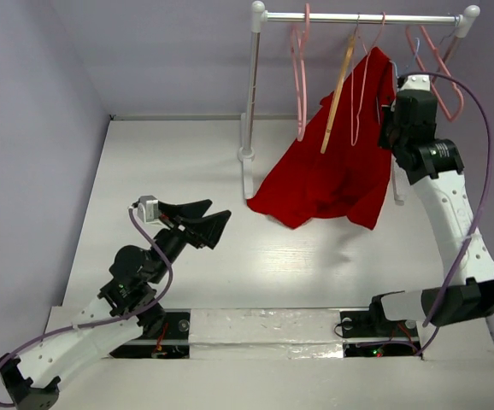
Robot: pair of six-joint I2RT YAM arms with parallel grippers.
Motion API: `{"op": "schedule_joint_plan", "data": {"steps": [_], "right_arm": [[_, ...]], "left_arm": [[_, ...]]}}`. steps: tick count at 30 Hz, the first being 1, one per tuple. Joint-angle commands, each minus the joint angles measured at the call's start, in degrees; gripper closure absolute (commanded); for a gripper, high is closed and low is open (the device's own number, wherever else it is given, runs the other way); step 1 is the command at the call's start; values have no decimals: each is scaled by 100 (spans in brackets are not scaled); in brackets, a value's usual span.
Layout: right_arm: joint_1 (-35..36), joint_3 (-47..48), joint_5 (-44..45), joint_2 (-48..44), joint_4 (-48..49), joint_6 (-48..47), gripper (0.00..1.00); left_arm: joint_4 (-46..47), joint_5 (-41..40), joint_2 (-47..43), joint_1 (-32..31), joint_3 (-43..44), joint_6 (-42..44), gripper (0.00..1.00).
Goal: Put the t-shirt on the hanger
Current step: Place the hanger at the clothesline.
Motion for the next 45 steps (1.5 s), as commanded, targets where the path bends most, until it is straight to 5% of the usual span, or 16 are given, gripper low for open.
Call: {"op": "schedule_joint_plan", "data": {"steps": [1,18,45], "right_arm": [[-385,779,-447,260,616,-364,100],[-1248,1255,-1994,841,1293,-460,100],[-1486,2302,-2276,2089,1020,-495,100]], "left_arm": [[389,-149,-186,-13,-91,132,10],[398,-220,-230,-13,-144,176,10],[424,-273,-142,-13,-144,220,10]]}}
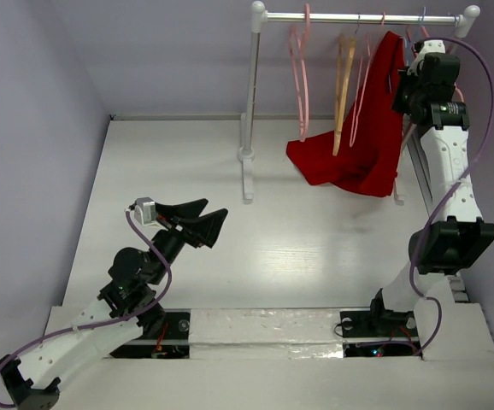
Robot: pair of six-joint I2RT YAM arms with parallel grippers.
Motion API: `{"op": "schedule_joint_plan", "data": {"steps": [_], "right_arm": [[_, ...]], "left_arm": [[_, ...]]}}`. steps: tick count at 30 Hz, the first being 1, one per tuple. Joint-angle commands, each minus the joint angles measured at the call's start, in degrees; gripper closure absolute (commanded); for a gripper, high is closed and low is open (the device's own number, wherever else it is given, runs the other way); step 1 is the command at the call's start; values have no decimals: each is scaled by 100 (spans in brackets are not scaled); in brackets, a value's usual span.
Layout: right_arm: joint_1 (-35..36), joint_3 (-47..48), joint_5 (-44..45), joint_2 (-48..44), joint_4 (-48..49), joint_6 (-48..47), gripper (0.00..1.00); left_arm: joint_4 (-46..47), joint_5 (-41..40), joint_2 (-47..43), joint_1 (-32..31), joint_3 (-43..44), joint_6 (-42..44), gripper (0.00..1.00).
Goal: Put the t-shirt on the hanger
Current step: Place the hanger at the clothesline.
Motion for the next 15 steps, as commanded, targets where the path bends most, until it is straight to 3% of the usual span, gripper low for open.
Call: {"op": "schedule_joint_plan", "data": {"steps": [1,8,11,12,14,15], "right_arm": [[-65,232,-36,-53,454,-28,100],[-65,-559,114,-334,823,25,98],[-65,-656,166,-465,867,217,64],[-65,-682,149,-527,919,262,43],[-65,-744,140,-763,964,393,24],[-65,-744,149,-852,955,438,7]], "left_arm": [[354,-34,30,-13,-37,89,10],[345,-61,13,-13,-54,98,10],[337,-87,39,-13,-54,115,10],[337,-96,48,-13,-54,124,10],[319,-131,39,-13,-54,124,10],[319,-149,48,-13,-45,133,10]]}}
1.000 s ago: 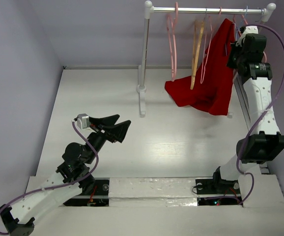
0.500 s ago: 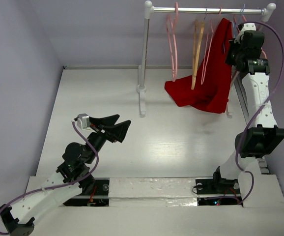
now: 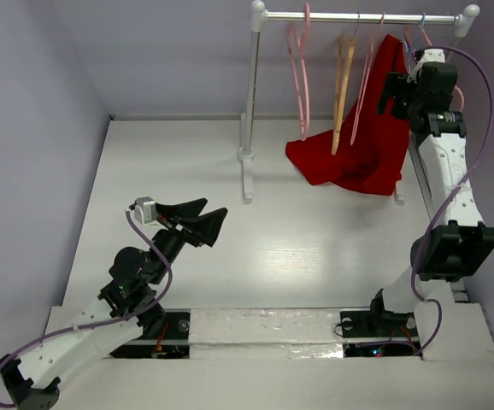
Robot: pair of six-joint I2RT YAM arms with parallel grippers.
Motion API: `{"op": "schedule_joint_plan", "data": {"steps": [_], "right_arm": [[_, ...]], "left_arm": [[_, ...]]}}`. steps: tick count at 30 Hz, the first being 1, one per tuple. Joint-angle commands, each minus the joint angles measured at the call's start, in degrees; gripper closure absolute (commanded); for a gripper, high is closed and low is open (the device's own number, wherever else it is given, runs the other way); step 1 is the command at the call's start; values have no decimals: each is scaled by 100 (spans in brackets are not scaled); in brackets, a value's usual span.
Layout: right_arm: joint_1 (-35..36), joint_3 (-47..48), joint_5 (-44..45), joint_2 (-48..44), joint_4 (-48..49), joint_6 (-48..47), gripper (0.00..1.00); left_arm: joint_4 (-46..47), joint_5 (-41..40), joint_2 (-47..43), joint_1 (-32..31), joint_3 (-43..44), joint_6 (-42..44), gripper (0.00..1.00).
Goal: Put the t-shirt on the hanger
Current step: Place the hanger at the clothesline, then reset both arms
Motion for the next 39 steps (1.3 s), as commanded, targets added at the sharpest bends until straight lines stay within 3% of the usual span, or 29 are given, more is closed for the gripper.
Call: {"op": "schedule_joint_plan", "data": {"steps": [1,4,10,15,20,24,31,39], "right_arm": [[-34,23,70,-660,433,239,1],[-34,-64,175,-1169,415,485,0],[-34,-1617,107,-3072,731,1468,0],[-34,-3979,-1289,-5035,1705,2549,0],[-34,-4985,-2650,-6931,1769,2639,0],[-34,-5443,-3399,-7882,1541,2726,0],[98,-5997,-3657,-8649,1434,2876,0],[273,-6243,-3463,-8817,1312,2648,0]], "left_arm": [[321,-129,26,-13,-54,137,10],[277,-304,140,-13,-54,199,10],[321,-533,518,-13,16,164,10],[251,-306,773,-13,323,-134,9],[-170,-174,782,-13,543,-407,7],[-329,-200,563,-13,675,-452,6],[-768,-489,465,-13,1035,-258,5],[-989,-648,606,-13,1168,-468,7]]}}
